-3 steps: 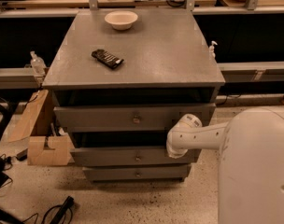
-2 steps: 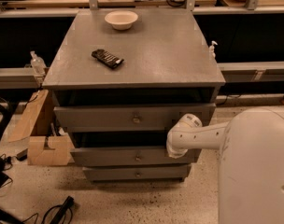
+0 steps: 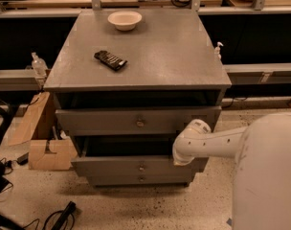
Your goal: Open middle drawer
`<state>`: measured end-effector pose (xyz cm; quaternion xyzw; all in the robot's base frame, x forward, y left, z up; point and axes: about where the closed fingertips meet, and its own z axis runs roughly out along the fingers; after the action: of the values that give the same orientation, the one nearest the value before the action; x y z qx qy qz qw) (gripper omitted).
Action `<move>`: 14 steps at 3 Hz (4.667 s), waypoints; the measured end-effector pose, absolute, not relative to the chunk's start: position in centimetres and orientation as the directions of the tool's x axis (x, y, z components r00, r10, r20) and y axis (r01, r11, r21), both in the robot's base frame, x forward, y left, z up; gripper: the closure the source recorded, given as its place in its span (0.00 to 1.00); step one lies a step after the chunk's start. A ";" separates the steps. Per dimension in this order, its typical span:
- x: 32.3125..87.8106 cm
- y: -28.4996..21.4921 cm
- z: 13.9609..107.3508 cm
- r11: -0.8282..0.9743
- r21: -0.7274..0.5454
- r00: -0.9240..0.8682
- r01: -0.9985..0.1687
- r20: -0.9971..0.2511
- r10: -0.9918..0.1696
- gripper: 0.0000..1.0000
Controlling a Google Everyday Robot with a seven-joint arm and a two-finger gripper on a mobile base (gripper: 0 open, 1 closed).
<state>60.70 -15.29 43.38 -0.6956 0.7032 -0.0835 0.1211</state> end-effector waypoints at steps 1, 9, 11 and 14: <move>56.7 -15.6 44.9 0.055 -0.285 -0.029 -0.957 -0.096 -0.995 1.00; 56.5 -15.6 44.8 0.054 -0.279 -0.028 -0.959 -0.096 -0.995 0.14; 54.9 -15.7 42.9 0.080 -0.225 -0.058 -0.971 -0.105 -0.993 0.61; 54.1 -15.7 42.7 0.092 -0.198 -0.070 -0.976 -0.113 -0.991 1.00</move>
Offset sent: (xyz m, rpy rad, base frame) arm -0.4339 -0.0191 0.1610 0.4531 -0.0001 -0.2770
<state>54.11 -15.72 42.68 -0.6730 0.7307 -0.0347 0.1093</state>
